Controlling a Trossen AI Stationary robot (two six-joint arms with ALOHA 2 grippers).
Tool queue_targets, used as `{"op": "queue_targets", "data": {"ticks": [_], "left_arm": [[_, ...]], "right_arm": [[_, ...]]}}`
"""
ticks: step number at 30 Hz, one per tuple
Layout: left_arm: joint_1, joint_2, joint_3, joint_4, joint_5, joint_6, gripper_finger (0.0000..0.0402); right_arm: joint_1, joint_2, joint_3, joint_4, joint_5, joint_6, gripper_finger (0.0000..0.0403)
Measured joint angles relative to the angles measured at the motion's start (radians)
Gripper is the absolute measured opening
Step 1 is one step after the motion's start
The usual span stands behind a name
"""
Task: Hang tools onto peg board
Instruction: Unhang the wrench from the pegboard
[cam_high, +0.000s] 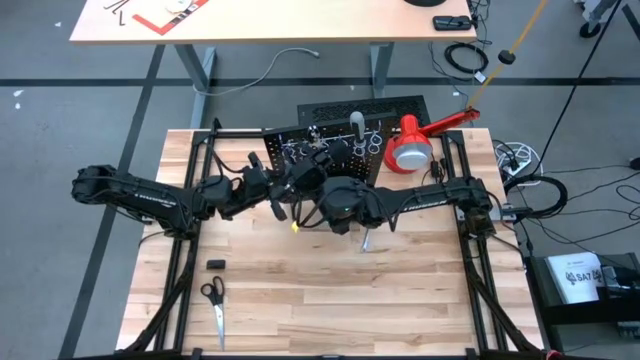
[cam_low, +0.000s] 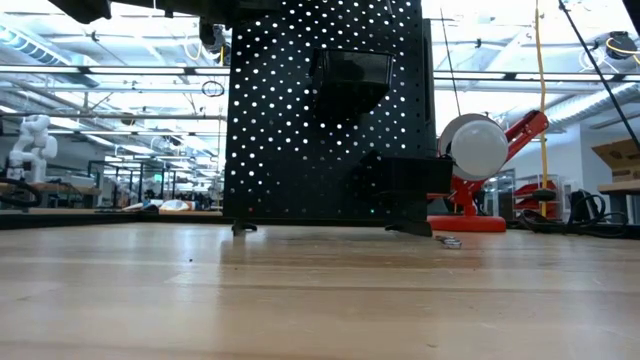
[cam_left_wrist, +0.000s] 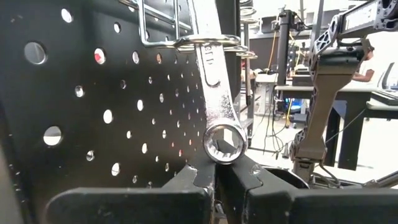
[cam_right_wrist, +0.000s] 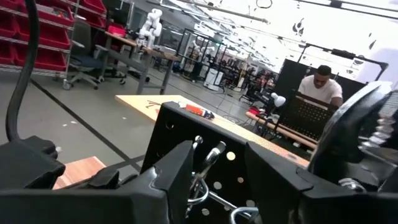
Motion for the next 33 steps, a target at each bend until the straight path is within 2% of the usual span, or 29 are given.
{"op": "queue_targets", "data": {"ticks": [10,20,27,33], "left_arm": [[0.0,0.0,0.0,0.0,0.0,0.0,0.0018],[0.0,-0.001,0.0,0.002,0.0,0.0,0.0018],[0.0,-0.001,0.0,0.002,0.001,-0.001,0.0018],[0.0,-0.001,0.0,-0.003,0.005,-0.001,0.0018]], "right_arm": [[-0.008,-0.001,0.0,-0.033,-0.042,0.044,0.0101],[-0.007,-0.001,0.0,-0.028,-0.087,0.043,0.0012],[-0.009,0.0,-0.001,-0.014,-0.081,0.025,0.0005],[-0.009,0.0,-0.001,0.048,-0.12,-0.027,0.0003]]}}
